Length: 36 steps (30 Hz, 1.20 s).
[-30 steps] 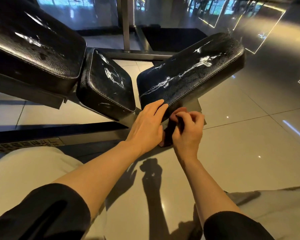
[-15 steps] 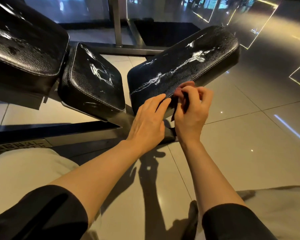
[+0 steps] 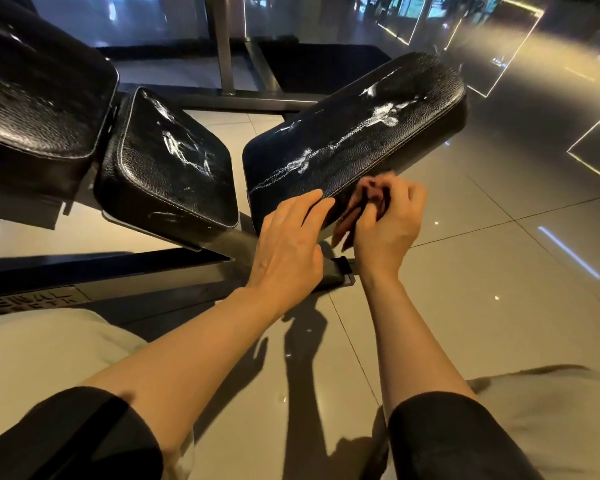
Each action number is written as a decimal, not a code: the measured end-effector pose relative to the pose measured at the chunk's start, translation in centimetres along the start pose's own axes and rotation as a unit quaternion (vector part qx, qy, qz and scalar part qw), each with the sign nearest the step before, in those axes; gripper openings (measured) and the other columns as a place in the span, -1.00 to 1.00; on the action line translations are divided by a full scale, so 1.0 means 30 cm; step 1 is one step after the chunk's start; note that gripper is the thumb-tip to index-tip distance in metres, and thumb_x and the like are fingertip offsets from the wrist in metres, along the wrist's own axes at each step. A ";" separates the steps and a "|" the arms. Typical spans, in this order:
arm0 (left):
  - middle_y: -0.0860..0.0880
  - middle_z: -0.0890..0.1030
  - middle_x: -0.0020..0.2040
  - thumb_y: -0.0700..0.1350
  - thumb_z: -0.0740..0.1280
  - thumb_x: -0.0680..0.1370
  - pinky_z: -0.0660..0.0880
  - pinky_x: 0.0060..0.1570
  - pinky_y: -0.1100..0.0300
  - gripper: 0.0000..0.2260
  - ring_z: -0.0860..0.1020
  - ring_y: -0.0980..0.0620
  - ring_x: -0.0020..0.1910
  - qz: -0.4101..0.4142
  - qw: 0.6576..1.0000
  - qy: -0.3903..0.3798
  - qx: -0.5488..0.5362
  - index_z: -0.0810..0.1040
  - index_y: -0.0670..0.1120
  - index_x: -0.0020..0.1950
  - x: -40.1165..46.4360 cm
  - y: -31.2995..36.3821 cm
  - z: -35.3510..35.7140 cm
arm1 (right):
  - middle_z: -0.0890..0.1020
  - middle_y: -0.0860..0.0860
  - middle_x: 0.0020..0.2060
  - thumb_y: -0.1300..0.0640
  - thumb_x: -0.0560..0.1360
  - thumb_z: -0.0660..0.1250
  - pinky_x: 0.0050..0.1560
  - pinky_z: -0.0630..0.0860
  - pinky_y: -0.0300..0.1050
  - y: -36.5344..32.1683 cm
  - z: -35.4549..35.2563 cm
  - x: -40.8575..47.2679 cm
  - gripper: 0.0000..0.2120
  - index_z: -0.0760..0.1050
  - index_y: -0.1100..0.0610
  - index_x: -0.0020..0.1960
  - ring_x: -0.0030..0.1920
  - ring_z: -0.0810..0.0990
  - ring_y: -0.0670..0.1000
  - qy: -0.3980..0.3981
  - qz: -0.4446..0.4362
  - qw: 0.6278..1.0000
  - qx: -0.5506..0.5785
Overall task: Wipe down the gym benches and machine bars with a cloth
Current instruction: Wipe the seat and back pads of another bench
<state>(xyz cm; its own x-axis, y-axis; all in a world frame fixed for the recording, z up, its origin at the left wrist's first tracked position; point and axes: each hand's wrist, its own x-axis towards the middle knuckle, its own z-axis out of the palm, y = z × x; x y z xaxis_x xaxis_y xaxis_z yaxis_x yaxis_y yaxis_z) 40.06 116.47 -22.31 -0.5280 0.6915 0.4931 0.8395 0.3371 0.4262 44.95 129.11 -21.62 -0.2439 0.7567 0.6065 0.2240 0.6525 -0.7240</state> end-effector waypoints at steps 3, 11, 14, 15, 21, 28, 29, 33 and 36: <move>-0.10 0.39 0.41 -0.32 0.39 0.39 0.34 0.28 0.00 -0.40 0.34 -0.07 0.37 0.007 1.000 -0.005 0.001 0.38 -0.14 0.43 -0.005 -0.001 0.000 | 0.47 0.07 -0.04 0.43 0.41 0.27 0.01 0.44 -0.35 0.042 -0.007 -0.052 -0.78 0.57 0.17 -0.10 -0.05 0.47 -0.04 0.033 0.116 0.993 0.015; -0.10 0.40 0.40 -0.31 0.41 0.38 0.35 0.24 -0.01 -0.39 0.36 -0.09 0.35 0.005 1.000 -0.007 0.013 0.39 -0.13 0.42 0.002 -0.008 0.006 | 0.48 0.11 -0.05 0.37 0.41 0.29 0.00 0.44 -0.31 -0.039 -0.001 0.072 -0.85 0.57 0.22 -0.08 -0.01 0.49 -0.01 0.053 -0.050 0.996 0.041; -0.08 0.39 0.41 -0.29 0.41 0.39 0.32 0.25 0.02 -0.39 0.33 -0.07 0.36 0.005 1.000 -0.005 0.017 0.39 -0.11 0.43 0.004 -0.008 0.007 | 0.55 0.16 -0.06 0.43 0.38 0.27 -0.02 0.34 -0.50 0.004 -0.003 0.039 -0.80 0.59 0.21 -0.16 -0.05 0.45 -0.27 0.029 0.031 0.997 0.064; -0.08 0.39 0.41 -0.28 0.41 0.39 0.32 0.26 0.02 -0.40 0.33 -0.07 0.35 0.006 1.000 -0.005 0.018 0.39 -0.11 0.43 0.004 -0.009 0.007 | 0.56 0.19 -0.06 0.44 0.37 0.27 -0.03 0.32 -0.52 0.012 -0.007 0.030 -0.80 0.60 0.21 -0.17 -0.05 0.44 -0.33 0.027 0.051 0.996 0.066; -0.08 0.38 0.41 -0.27 0.41 0.38 0.32 0.26 0.00 -0.39 0.33 -0.07 0.36 0.008 1.000 -0.006 0.016 0.39 -0.11 0.43 0.008 -0.011 0.006 | 0.48 0.19 0.10 0.23 0.46 0.36 0.09 0.38 -0.41 -0.068 -0.020 0.046 -0.78 0.55 0.18 0.10 0.10 0.45 -0.11 0.074 0.003 0.993 0.094; -0.08 0.39 0.41 -0.24 0.42 0.39 0.32 0.28 -0.02 -0.40 0.31 -0.05 0.36 -0.001 1.000 -0.004 0.016 0.39 -0.09 0.43 0.009 0.001 0.009 | 0.53 0.09 -0.07 0.46 0.34 0.26 0.00 0.54 -0.23 -0.013 -0.007 -0.043 -0.77 0.59 0.19 -0.20 0.02 0.57 -0.01 -0.061 0.039 0.993 0.090; -0.08 0.39 0.41 -0.24 0.43 0.39 0.32 0.28 -0.03 -0.40 0.31 -0.05 0.36 -0.002 1.000 -0.003 0.014 0.39 -0.09 0.43 0.009 0.004 0.009 | 0.54 0.09 -0.09 0.47 0.33 0.25 -0.03 0.50 -0.33 -0.018 -0.013 -0.050 -0.75 0.59 0.19 -0.22 0.00 0.57 -0.05 -0.064 0.057 0.992 0.093; -0.09 0.35 0.43 -0.25 0.42 0.39 0.29 0.31 -0.02 -0.38 0.29 -0.07 0.39 0.012 1.000 -0.022 0.006 0.36 -0.11 0.45 0.010 -0.001 -0.004 | 0.51 0.13 -0.02 0.37 0.37 0.25 -0.02 0.44 -0.37 -0.074 -0.028 0.006 -0.75 0.53 0.14 -0.02 -0.03 0.45 -0.20 0.032 0.026 0.995 0.092; -0.09 0.28 0.48 -0.28 0.39 0.43 0.25 0.38 0.02 -0.35 0.23 -0.04 0.45 0.020 0.998 -0.051 -0.013 0.27 -0.14 0.50 -0.007 -0.029 -0.024 | 0.49 0.11 0.03 0.32 0.38 0.30 -0.04 0.46 -0.32 -0.092 -0.016 0.036 -0.66 0.41 0.17 0.14 0.00 0.50 -0.01 0.029 0.034 0.993 0.109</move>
<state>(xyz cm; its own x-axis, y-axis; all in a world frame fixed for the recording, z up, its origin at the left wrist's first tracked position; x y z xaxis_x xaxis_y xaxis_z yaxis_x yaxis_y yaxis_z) 39.33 115.59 -22.24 -0.4773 0.7657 0.4312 0.8552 0.2920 0.4282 44.52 128.14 -18.79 -0.1799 0.8039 0.5669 0.0262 0.5800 -0.8142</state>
